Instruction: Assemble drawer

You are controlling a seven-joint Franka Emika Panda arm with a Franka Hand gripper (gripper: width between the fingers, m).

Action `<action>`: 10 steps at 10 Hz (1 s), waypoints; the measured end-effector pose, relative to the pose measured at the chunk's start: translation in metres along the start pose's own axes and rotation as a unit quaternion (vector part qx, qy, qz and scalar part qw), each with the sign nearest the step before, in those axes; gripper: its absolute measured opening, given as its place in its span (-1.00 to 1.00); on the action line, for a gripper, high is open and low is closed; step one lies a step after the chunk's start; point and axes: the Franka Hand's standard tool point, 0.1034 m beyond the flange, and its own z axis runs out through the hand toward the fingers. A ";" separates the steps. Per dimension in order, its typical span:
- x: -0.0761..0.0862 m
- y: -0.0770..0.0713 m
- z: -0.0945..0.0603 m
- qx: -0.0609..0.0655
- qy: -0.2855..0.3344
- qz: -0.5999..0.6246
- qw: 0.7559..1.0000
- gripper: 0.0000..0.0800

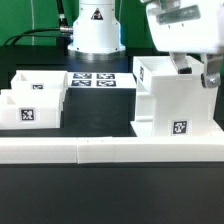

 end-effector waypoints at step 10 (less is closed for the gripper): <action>0.004 0.038 -0.026 -0.097 -0.039 -0.412 0.905 0.62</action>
Offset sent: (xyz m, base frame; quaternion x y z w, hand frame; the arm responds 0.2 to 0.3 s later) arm 0.0000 0.0000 0.0000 0.0000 0.0000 -0.0650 0.9979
